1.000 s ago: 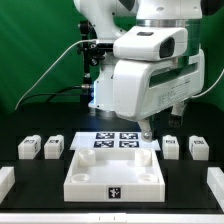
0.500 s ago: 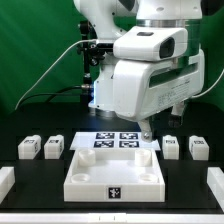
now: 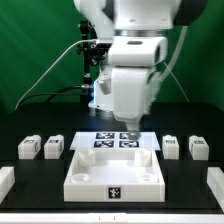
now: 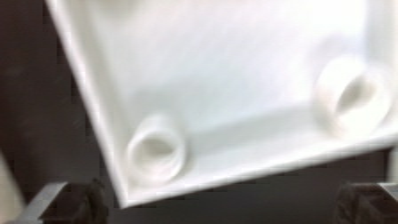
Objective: Assemble one leg
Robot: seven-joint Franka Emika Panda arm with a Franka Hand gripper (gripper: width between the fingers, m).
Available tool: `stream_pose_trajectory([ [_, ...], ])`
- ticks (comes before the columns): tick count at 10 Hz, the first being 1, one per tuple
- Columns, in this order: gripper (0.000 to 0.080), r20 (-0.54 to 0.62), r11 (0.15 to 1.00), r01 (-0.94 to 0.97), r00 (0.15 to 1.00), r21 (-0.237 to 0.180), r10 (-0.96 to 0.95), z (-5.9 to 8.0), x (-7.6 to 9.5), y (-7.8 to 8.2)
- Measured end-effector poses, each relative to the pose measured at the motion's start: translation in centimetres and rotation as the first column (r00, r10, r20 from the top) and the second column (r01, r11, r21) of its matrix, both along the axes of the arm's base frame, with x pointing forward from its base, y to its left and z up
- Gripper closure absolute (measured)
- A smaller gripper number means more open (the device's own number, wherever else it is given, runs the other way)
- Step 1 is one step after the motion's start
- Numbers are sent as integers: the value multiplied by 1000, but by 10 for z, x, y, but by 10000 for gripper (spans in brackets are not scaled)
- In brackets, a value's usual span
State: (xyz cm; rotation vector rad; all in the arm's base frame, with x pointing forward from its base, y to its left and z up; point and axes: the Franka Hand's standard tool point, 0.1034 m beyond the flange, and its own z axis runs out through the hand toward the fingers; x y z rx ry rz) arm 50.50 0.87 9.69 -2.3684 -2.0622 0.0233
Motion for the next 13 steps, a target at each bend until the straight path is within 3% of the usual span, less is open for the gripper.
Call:
stream_pose_trajectory([
  [2, 150, -2, 975, -221, 975, -2, 221, -2, -1, -10],
  [5, 150, -5, 981, -192, 981, -2, 192, -4, -2, -11],
  [6, 150, -1, 983, -183, 983, 2, 183, -18, -15, -14],
  [8, 150, -11, 986, -165, 986, 18, 166, -60, -71, -19],
  [10, 150, -19, 988, -149, 989, 32, 150, -87, -86, -21],
  [12, 150, -16, 989, -145, 989, 33, 146, -89, -86, -22],
  [13, 238, -17, 989, -145, 989, 33, 146, -90, -86, -22],
])
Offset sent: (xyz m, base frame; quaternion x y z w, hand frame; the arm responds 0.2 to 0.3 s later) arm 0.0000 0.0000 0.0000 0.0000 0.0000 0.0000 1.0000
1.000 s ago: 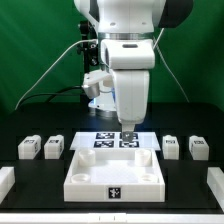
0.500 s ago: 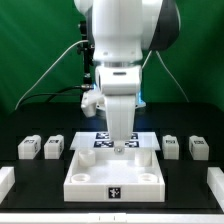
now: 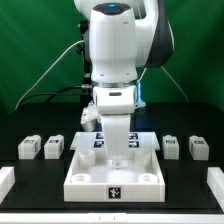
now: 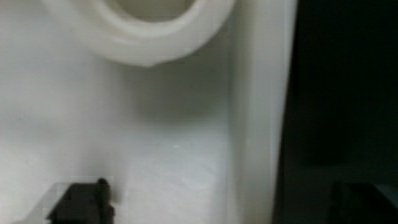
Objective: Assemble one leg
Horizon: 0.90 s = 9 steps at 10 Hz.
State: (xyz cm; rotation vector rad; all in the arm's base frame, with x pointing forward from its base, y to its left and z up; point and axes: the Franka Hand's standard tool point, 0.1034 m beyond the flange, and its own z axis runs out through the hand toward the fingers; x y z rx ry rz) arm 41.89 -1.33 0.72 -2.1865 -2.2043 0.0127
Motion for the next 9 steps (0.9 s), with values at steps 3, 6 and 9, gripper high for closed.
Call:
stream_pose_trajectory([
  [3, 575, 0, 1000, 0, 1000, 0, 0, 0, 0, 0],
  [6, 742, 3, 1000, 1, 1000, 0, -1, 0, 1, 0],
  [9, 742, 4, 1000, 1, 1000, 0, -1, 0, 1, 0],
])
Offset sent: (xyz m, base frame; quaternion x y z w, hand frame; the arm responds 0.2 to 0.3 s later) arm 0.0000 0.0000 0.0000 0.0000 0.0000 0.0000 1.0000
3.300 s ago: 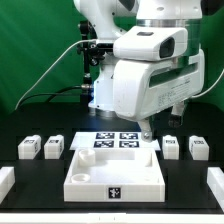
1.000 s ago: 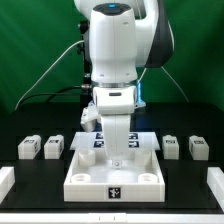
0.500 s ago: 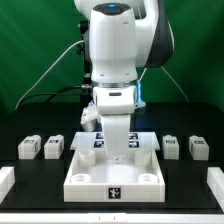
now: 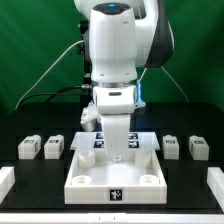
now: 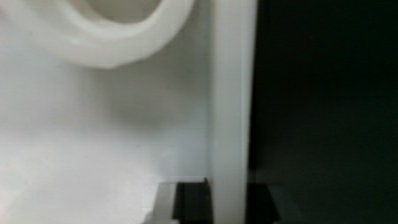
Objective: Assemble one leg
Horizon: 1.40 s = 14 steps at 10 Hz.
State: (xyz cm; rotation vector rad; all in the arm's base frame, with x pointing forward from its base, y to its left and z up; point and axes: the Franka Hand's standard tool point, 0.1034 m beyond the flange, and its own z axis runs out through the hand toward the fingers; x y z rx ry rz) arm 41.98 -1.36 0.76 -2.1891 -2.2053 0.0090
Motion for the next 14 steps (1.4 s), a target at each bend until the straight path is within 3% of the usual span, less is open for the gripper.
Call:
stream_pose_trajectory([
  [4, 742, 1, 1000, 0, 1000, 0, 0, 0, 1, 0],
  [5, 742, -1, 1000, -7, 1000, 4, 7, 1, 10, 8],
  [8, 742, 24, 999, -26, 999, 41, 25, 5, 55, 56],
  [10, 742, 35, 998, 12, 999, 61, -14, 3, 73, 81],
  [14, 741, -31, 998, 48, 998, 49, -46, 0, 77, 85],
])
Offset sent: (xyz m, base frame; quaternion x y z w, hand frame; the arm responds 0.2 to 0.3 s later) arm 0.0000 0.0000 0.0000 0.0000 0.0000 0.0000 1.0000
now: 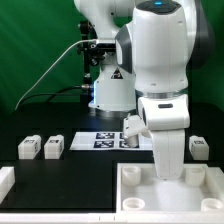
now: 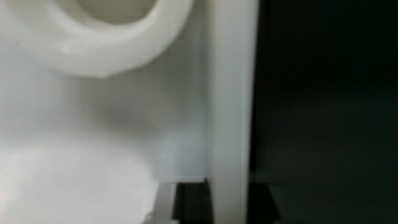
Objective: Assemble one leg
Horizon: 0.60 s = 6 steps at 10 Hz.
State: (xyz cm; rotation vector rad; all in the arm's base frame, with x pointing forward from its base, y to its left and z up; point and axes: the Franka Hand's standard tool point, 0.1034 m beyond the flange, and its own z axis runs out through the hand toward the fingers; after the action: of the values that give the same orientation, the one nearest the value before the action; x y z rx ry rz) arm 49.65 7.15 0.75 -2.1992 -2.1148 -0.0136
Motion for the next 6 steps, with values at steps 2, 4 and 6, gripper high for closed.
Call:
stream_pose_trajectory([
  [2, 741, 0, 1000, 0, 1000, -2, 0, 0, 0, 0],
  [4, 467, -1, 1000, 2, 1000, -2, -2, -1, 0, -1],
  [6, 280, -1, 1000, 3, 1000, -2, -3, -1, 0, -2],
])
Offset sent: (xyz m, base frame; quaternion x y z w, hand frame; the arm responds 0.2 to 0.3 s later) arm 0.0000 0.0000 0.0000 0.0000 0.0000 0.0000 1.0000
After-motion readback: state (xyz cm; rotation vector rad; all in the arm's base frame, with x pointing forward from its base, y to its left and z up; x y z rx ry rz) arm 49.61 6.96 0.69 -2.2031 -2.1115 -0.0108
